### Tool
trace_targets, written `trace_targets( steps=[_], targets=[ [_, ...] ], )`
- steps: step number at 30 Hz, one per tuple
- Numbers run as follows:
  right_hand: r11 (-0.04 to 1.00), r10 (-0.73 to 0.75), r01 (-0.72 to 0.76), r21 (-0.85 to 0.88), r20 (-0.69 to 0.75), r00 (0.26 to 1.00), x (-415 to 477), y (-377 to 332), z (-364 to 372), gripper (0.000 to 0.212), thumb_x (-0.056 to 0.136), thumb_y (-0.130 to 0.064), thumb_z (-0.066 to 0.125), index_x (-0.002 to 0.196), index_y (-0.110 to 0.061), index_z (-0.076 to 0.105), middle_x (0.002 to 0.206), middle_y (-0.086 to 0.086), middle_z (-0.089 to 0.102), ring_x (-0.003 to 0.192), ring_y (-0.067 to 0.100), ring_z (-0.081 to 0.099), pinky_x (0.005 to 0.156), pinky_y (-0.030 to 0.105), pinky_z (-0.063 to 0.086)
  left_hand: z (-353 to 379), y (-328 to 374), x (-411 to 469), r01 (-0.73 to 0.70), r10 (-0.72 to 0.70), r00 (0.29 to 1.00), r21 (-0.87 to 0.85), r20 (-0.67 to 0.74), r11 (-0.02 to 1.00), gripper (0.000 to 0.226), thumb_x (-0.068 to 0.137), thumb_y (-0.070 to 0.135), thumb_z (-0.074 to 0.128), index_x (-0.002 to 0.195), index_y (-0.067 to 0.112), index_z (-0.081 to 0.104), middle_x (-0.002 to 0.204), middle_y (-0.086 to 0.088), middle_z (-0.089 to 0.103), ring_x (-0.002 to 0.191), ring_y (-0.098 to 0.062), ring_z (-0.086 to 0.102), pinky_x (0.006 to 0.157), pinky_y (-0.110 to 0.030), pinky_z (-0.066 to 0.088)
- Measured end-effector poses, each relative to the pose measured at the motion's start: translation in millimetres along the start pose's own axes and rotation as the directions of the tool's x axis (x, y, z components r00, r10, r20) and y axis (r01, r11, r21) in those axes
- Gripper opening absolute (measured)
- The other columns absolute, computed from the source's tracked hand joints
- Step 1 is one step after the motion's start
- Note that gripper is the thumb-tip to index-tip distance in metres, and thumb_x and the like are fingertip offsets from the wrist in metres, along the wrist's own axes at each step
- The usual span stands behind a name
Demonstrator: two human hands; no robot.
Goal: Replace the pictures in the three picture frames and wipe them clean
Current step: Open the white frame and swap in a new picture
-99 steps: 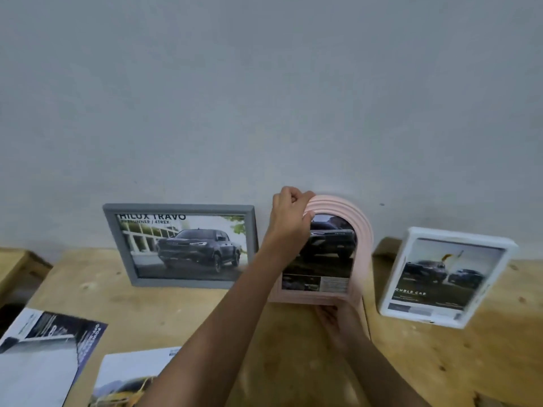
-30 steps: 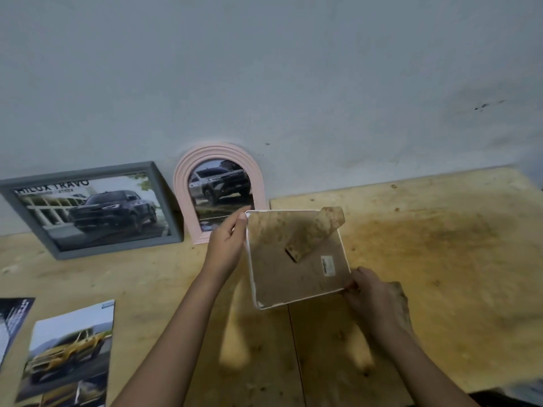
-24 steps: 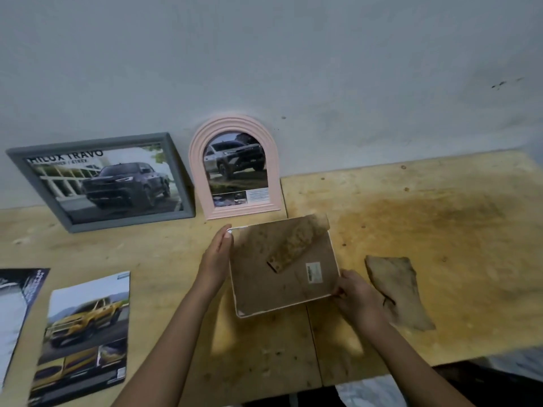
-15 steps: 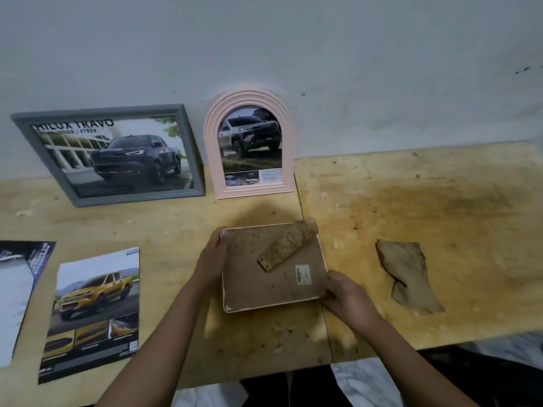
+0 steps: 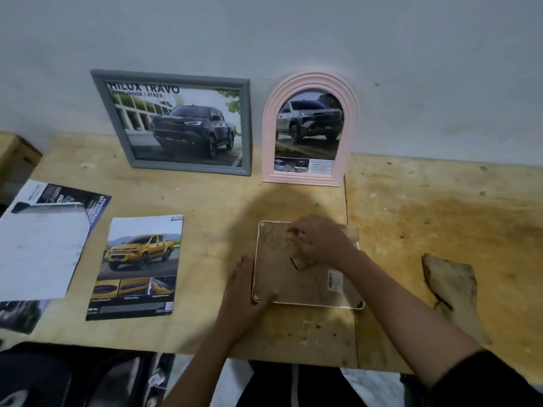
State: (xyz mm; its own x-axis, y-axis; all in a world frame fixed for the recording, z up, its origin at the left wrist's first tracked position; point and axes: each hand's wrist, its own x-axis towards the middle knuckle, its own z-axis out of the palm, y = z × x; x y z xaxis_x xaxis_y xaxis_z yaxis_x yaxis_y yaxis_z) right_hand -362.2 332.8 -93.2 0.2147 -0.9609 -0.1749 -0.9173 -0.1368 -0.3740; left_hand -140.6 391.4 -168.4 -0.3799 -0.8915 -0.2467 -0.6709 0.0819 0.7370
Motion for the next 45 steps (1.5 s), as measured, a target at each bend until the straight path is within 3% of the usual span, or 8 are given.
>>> trace_targets(
  steps=[7, 15, 22, 27, 32, 39, 42, 45],
  targets=[
    [0.967, -0.016, 0.092, -0.237, 0.305, 0.952, 38, -27, 19, 0.063, 0.09, -0.043, 0.049, 0.146, -0.028, 0.023, 0.154, -0.001, 0.02, 0.14, 0.025, 0.019, 0.108, 0.045, 0.028, 9, 0, -13, -0.021, 0.028, 0.999, 0.265, -0.025, 0.964, 0.1, 0.07, 0.087, 0.018, 0.143, 0.025, -0.013, 0.153, 0.012, -0.013, 0.141, 0.0, -0.015, 0.11, -0.017, -0.018],
    [0.853, -0.091, 0.248, -0.459, 0.338, 0.937, 76, -42, 3, 0.047, 0.089, -0.03, 0.056, 0.131, -0.012, 0.043, 0.139, 0.009, 0.035, 0.126, 0.028, 0.031, 0.099, 0.042, 0.031, 11, 2, -13, -0.011, 0.019, 1.0, 0.341, -0.019, 0.94, 0.098, 0.073, 0.084, 0.02, 0.145, 0.025, -0.01, 0.156, 0.008, -0.012, 0.142, -0.003, -0.017, 0.114, -0.025, -0.015],
    [0.956, 0.011, 0.137, -0.258, 0.501, 0.865, 87, -41, -5, 0.071, 0.067, -0.043, 0.079, 0.123, -0.014, 0.047, 0.125, 0.007, 0.047, 0.117, 0.025, 0.041, 0.099, 0.039, 0.032, 8, 2, -14, -0.01, 0.019, 1.0, 0.339, -0.022, 0.941, 0.099, 0.074, 0.08, 0.033, 0.144, 0.026, -0.013, 0.155, 0.01, -0.016, 0.142, -0.004, -0.02, 0.113, -0.023, -0.018],
    [0.986, -0.002, 0.103, -0.134, 0.6, 0.8, 85, -44, -14, 0.056, 0.075, -0.037, 0.074, 0.117, -0.012, 0.046, 0.126, 0.01, 0.047, 0.102, 0.02, 0.039, 0.083, 0.031, 0.035, 8, 3, -13, 0.023, -0.013, 0.999, 0.257, -0.038, 0.966, 0.1, 0.065, 0.087, 0.027, 0.142, 0.033, -0.008, 0.153, 0.016, -0.014, 0.142, 0.0, -0.014, 0.116, -0.025, -0.01],
    [0.987, 0.023, 0.07, -0.144, 0.558, 0.83, 76, -45, -18, 0.06, 0.082, -0.035, 0.066, 0.131, -0.013, 0.039, 0.133, 0.011, 0.038, 0.12, 0.028, 0.034, 0.095, 0.038, 0.035, 8, 5, -11, 0.056, -0.047, 0.998, 0.22, -0.046, 0.974, 0.101, 0.061, 0.088, 0.033, 0.14, 0.038, -0.006, 0.151, 0.022, -0.014, 0.14, 0.005, -0.013, 0.111, -0.016, -0.015],
    [0.995, 0.031, -0.067, 0.071, 0.416, 0.909, 68, -55, -59, 0.025, 0.082, -0.018, 0.062, 0.098, -0.015, 0.043, 0.092, 0.003, 0.048, 0.085, 0.018, 0.045, 0.075, 0.034, 0.04, 8, 5, -9, 0.062, -0.052, 0.997, 0.202, -0.057, 0.977, 0.108, 0.058, 0.093, 0.024, 0.145, 0.034, 0.0, 0.149, 0.024, -0.011, 0.139, 0.005, -0.007, 0.111, -0.016, -0.012],
    [0.94, 0.108, -0.189, 0.285, 0.275, 0.955, 57, -36, -89, 0.021, 0.082, -0.017, 0.064, 0.092, -0.017, 0.045, 0.091, 0.002, 0.051, 0.086, 0.018, 0.049, 0.08, 0.038, 0.043, 8, 3, -11, 0.059, -0.049, 0.997, 0.202, -0.054, 0.978, 0.106, 0.057, 0.094, 0.022, 0.142, 0.037, -0.004, 0.147, 0.025, -0.012, 0.139, 0.005, -0.008, 0.111, -0.016, -0.009],
    [0.678, 0.295, -0.323, 0.66, 0.158, 0.942, 34, -1, -94, 0.015, 0.083, -0.012, 0.062, 0.083, -0.017, 0.048, 0.081, 0.002, 0.054, 0.075, 0.017, 0.05, 0.067, 0.034, 0.038, 8, -3, -17, 0.059, -0.048, 0.997, 0.205, -0.061, 0.977, 0.097, 0.061, 0.091, 0.026, 0.136, 0.043, -0.01, 0.146, 0.025, -0.015, 0.136, 0.009, -0.015, 0.113, -0.017, -0.007]
  ],
)
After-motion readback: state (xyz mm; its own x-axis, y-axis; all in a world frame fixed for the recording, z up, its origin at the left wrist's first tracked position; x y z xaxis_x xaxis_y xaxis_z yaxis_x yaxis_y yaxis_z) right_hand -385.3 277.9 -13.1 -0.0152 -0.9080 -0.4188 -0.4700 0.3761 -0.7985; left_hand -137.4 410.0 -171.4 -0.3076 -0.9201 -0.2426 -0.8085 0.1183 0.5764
